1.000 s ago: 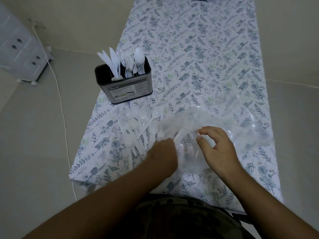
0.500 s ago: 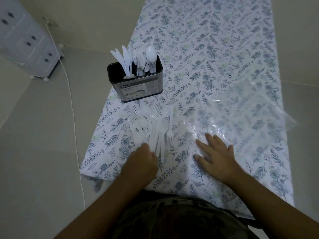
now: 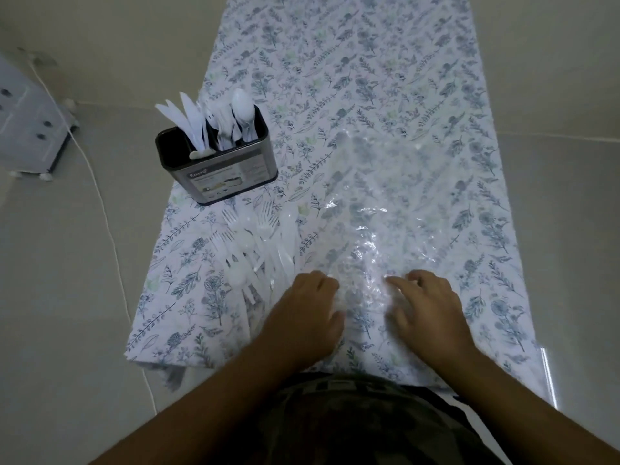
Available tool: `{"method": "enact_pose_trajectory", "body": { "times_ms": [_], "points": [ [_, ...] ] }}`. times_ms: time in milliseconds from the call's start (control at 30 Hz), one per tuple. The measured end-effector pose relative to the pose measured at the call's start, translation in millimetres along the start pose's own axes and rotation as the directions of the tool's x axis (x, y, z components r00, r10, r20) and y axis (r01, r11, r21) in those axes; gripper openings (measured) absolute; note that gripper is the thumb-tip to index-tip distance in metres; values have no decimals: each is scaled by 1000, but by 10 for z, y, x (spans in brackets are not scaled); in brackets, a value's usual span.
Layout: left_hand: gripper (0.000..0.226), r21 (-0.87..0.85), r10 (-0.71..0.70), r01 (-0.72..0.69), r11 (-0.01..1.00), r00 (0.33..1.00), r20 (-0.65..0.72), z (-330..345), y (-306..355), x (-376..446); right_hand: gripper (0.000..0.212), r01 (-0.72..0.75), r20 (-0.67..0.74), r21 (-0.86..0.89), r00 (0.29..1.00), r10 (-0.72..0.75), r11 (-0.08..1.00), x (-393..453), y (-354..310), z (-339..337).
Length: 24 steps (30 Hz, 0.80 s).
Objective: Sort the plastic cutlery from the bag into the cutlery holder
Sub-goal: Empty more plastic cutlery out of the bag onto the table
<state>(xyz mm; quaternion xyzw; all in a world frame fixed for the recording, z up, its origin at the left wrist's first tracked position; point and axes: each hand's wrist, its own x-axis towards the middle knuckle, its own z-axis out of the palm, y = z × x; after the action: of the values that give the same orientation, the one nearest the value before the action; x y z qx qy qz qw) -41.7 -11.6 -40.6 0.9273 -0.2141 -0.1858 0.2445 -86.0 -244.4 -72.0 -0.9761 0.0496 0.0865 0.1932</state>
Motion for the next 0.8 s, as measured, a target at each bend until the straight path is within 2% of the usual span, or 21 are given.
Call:
{"method": "enact_pose_trajectory", "body": {
  "times_ms": [100, 200, 300, 467, 633, 800],
  "points": [
    [72, 99, 93, -119, 988, 967, 237, 340, -16, 56, 54, -43, 50, -73, 998, 47, 996, -318, 43, 100],
    [78, 264, 117, -206, 942, 941, 317, 560, -112, 35, 64, -13, 111, -141, 993, 29, 990, -491, 163, 234],
    [81, 276, 108, -191, 942, 951, 288, 614, -85, 59, 68, 7, 101, -184, 995, 12, 983, -492, 251, 291],
    [81, 296, 73, -123, 947, 982, 174, 638, 10, 274, 68, -102, 66, -225, 991, 119, 969, -299, 322, 246],
    [79, 356, 46, -86, 930, 992, 120, 720, -52, 152, 72, -117, 74, -254, 987, 141, 960, -370, 309, 272],
    [84, 369, 36, -72, 927, 994, 104, 774, -82, 103, 78, -175, 87, -152, 978, 189, 973, -449, 237, 302]
  ]
}}
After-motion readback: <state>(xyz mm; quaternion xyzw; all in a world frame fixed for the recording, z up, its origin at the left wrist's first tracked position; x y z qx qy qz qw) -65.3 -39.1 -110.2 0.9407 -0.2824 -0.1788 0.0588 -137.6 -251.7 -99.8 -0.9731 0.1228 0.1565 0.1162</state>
